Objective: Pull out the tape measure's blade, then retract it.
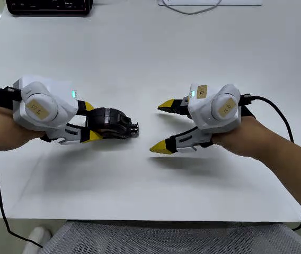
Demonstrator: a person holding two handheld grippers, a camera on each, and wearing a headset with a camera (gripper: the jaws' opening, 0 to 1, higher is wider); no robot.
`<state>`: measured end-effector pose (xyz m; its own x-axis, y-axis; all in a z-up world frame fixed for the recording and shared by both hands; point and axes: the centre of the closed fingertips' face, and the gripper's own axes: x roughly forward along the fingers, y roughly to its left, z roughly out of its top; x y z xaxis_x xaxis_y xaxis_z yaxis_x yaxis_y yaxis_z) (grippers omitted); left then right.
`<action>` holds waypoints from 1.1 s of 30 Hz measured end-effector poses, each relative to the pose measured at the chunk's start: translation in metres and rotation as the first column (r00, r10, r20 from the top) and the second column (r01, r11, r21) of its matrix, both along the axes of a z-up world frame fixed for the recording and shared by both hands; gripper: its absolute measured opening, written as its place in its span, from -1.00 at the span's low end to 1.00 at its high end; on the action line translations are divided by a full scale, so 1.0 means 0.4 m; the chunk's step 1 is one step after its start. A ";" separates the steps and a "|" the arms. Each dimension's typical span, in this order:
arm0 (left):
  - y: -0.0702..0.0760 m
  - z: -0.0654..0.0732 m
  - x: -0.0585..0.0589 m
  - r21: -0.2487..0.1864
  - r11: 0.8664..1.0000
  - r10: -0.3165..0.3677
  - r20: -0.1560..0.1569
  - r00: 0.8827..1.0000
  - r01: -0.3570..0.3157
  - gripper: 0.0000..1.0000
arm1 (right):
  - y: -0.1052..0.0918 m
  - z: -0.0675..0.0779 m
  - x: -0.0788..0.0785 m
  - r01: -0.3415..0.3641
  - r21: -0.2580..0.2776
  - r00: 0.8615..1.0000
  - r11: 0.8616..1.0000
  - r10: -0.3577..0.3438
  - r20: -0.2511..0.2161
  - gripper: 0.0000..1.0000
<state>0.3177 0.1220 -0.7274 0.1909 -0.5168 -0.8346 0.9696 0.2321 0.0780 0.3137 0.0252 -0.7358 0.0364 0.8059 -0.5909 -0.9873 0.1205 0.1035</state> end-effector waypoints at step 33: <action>0.002 -0.004 0.001 -0.005 1.000 0.020 -0.014 1.000 -0.020 -0.50 | 0.084 -0.036 -0.002 -0.073 0.014 0.997 0.997 0.073 0.022 -0.37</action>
